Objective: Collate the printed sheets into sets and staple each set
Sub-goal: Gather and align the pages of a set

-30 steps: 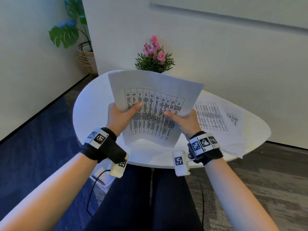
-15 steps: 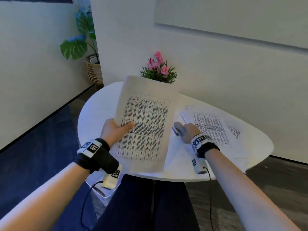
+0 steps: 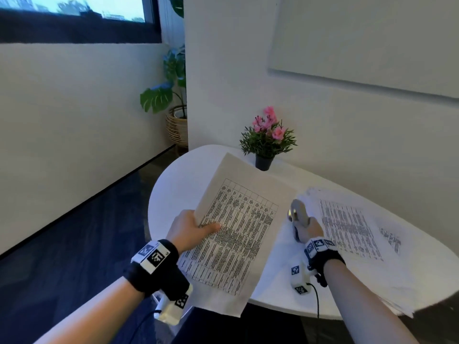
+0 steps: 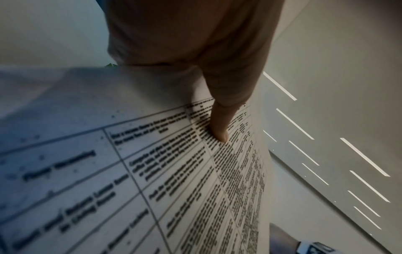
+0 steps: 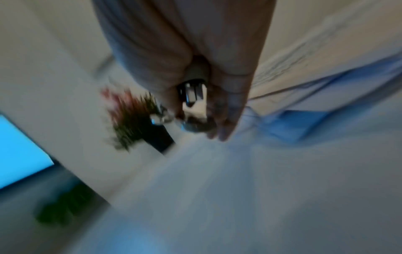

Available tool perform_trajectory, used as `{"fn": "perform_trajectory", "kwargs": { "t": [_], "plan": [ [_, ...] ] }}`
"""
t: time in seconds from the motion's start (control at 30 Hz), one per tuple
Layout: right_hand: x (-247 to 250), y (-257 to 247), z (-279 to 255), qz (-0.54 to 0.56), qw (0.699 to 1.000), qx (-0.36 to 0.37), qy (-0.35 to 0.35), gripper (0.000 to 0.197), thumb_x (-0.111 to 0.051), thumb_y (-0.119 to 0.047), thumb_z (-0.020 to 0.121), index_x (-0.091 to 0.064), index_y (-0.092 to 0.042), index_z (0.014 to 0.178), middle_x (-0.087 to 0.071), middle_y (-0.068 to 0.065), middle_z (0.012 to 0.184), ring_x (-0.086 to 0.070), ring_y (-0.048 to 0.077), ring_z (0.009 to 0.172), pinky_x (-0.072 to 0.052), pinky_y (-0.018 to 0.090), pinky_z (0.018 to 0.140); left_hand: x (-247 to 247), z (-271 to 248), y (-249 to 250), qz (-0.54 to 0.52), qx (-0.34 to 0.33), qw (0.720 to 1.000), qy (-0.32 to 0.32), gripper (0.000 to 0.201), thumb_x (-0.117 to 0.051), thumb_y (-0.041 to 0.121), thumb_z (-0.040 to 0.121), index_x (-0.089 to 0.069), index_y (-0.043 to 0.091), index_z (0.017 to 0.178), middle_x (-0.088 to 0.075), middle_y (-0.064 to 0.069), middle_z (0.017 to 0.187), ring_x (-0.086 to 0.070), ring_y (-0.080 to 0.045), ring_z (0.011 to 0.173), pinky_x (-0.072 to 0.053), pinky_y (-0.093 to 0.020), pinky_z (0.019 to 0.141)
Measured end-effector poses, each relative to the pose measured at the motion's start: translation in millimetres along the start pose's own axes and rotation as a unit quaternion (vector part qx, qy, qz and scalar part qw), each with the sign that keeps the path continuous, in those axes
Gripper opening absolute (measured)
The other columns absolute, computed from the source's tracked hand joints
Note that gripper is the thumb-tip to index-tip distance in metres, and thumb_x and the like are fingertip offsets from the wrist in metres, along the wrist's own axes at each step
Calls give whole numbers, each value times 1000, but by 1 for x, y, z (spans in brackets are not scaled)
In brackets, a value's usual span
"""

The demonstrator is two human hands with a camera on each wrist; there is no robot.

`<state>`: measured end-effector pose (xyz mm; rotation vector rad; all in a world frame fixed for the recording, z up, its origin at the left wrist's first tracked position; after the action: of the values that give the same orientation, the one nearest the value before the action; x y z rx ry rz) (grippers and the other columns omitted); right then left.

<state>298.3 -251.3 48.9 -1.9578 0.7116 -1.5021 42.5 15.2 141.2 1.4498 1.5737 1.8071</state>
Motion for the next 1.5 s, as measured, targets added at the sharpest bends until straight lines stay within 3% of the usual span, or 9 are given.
{"fn": "perform_trajectory", "kwargs": {
  "t": [0.17,0.37,0.47,0.6,0.8,1.03,1.13,1.23,1.5],
  "plan": [
    [92,-63,-64,362,905,112,194,35,-61,3,85,-41,-11,109,-56,7,79,-52,15,54,-50,28,51,-9,10,21,46,-15,999,4,36,-78,37,75,-63,10,95,-70,-9,79,-66,-21,64,-58,-32,59],
    [143,-151,-116,519,801,251,161,53,-73,-6,80,-46,-15,125,-58,-4,90,-54,4,62,-45,25,54,-32,11,52,110,-61,992,-6,33,-76,41,77,-60,13,83,-62,-4,66,-54,-14,48,-47,-25,46],
    [130,-178,-121,532,803,236,132,37,-75,-21,79,-57,-20,112,-64,-6,92,-60,6,79,-52,30,73,-40,8,61,128,-76,989,-9,31,-76,44,76,-60,17,80,-61,-2,63,-53,-13,46,-42,-23,44],
    [107,-194,-124,528,808,231,126,42,-74,-18,81,-57,-4,117,-69,11,95,-57,0,60,-46,18,62,-40,5,64,145,-80,986,6,31,-75,48,76,-59,20,75,-62,-1,62,-54,-13,47,-40,-22,44],
    [94,-201,-132,504,817,247,135,28,-70,-5,81,-60,-7,107,-65,-6,85,-61,-7,66,-49,15,66,-40,4,61,156,-75,985,16,29,-76,49,74,-61,24,73,-65,0,64,-62,-17,55,-47,-25,49],
    [79,-209,-139,534,801,255,89,40,-70,-49,61,-65,-17,84,-65,3,80,-59,20,78,-50,35,74,-46,1,63,164,-76,984,6,32,-75,50,74,-60,22,72,-64,-2,62,-57,-15,49,-40,-23,45],
    [79,-208,-139,525,802,266,105,40,-66,-50,71,-62,-11,77,-62,5,70,-58,16,67,-49,26,64,-49,0,60,168,-78,983,3,34,-75,50,74,-61,20,69,-61,1,56,-52,-13,44,-38,-22,43],
    [79,-204,-134,494,820,259,128,29,-62,-25,90,-55,-12,65,-54,-11,47,-49,0,45,-40,13,48,-52,1,56,171,-82,982,-4,30,-75,49,75,-62,22,69,-61,4,54,-51,-10,41,-38,-21,43],
    [71,-177,-90,442,881,146,82,30,-60,-38,90,-60,-10,103,-65,3,87,-60,14,75,-46,20,62,-40,13,29,153,-40,987,-22,29,-71,42,81,-59,16,79,-61,-2,63,-52,-16,47,-43,-25,45]
  ]
}}
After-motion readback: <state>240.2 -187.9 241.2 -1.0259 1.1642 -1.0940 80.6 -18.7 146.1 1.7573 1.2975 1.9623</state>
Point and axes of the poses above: each hand's wrist, its own z-axis towards the middle knuckle, its own x-axis out of the back of the hand, y = z × x, the point moved 5 cm from there along z, towards the middle knuckle
